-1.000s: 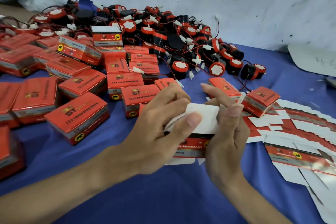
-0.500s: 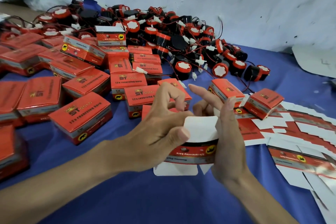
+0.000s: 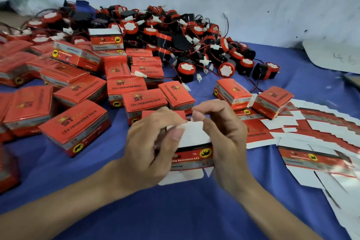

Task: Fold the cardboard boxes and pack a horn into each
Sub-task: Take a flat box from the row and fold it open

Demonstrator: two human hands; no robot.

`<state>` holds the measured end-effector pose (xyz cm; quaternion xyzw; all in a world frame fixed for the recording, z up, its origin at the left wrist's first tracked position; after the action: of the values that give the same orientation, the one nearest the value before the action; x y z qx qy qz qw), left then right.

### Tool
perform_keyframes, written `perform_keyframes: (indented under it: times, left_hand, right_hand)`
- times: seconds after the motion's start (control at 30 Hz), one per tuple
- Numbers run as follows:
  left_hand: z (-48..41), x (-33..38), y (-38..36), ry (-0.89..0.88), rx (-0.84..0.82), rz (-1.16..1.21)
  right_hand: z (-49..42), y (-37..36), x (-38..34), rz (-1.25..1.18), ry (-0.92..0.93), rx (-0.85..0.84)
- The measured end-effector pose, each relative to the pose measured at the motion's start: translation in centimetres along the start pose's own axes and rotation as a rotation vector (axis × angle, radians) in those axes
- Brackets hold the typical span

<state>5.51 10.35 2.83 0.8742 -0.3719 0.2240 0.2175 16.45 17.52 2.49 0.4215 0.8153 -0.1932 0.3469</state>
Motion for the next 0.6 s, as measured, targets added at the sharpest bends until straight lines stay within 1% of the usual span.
perform_keyframes:
  times: [0.07,0.17,0.23,0.33,0.47,0.53,0.6]
  left_hand:
    - [-0.1,0.0,0.2,0.054,0.044,-0.025]
    - [-0.4,-0.3,0.7,0.09,0.117,-0.041]
    - [-0.7,-0.7,0.9,0.13,0.131,-0.04]
    - [-0.9,-1.1,0.9,0.222,0.143,-0.044]
    - [-0.9,-0.5,0.4,0.275,0.115,0.156]
    - [-0.8,-0.5,0.2,0.336,0.138,0.25]
    - [-0.5,-0.4,0.2,0.36,0.148,0.267]
  right_hand:
    - [0.2,-0.3,-0.1,0.063,0.042,-0.033]
    - [0.4,-0.6,-0.4,0.078,0.057,-0.159]
    - [0.3,-0.7,-0.5,0.156,0.107,-0.199]
    - [0.2,-0.7,-0.7,0.212,0.191,-0.153]
    - [0.2,-0.4,-0.5,0.156,0.153,-0.023]
    - [0.3,-0.6,-0.8,0.212,0.206,-0.021]
    - [0.5,-1.0,-1.1,0.222,0.235,-0.018]
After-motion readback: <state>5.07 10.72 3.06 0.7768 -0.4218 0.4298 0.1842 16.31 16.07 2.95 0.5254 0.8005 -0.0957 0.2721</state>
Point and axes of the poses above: each hand's wrist, its own z-axis away from the middle knuckle, its own y-axis out of the back of the hand, x = y × z, the point moved 3 cm from there along -z, towards the middle knuckle, and after that the axes turned 11 degrees about y, right-handed, at the moved point
